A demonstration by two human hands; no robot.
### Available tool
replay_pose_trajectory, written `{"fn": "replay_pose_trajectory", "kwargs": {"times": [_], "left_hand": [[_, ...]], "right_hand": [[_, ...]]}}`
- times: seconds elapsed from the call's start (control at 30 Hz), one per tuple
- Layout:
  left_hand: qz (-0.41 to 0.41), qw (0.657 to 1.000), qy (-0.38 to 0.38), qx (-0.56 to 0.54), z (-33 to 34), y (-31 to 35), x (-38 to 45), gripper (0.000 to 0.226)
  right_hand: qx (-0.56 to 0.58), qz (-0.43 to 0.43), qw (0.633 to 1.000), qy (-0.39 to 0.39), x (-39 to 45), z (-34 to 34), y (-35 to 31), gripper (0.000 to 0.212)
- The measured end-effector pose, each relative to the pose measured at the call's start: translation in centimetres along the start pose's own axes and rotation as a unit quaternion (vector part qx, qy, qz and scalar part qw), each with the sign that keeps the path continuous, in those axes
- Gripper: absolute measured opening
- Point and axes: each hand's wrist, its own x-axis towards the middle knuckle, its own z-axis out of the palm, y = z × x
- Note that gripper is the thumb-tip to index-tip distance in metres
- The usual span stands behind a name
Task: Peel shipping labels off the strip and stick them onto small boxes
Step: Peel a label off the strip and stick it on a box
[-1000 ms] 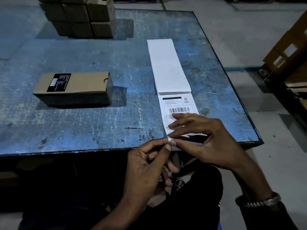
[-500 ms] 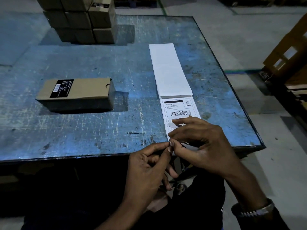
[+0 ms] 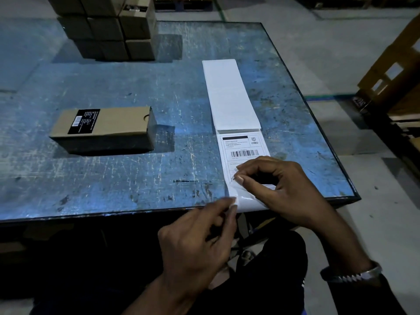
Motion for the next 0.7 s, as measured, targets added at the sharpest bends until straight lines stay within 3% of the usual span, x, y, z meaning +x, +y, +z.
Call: {"fn": "replay_pose_trajectory", "kwargs": {"times": [0.07,0.17,0.37,0.53,0.7], "left_hand": [[0.110,0.993,0.013,0.048,0.3,-0.3,0.0,0.006],[0.159,0.986,-0.019,0.052,0.9,-1.2,0.7,0.012],[0.180,0.979,-0.077,0.061,1.4,-2.6,0.1,0.026],[0.181,0.980,-0.065,0.044,1.4,-2.9,0.2,0.020],[0.148,0.987,-0.065,0.013,1.1,-2.1,2.3,0.012]], "right_hand": [[0.011,0.004,1.000,-0.012,0.0,-0.1,-0.2,0.011],[0.024,0.009,0.999,-0.020,0.1,-0.3,-0.2,0.010],[0.014,0.028,0.999,-0.014,0.2,-0.4,-0.1,0.008],[-0.029,0.037,0.998,0.048,1.4,-1.8,0.1,0.012],[-0.035,0.039,0.997,0.062,2.2,-1.6,0.7,0.011]]}}
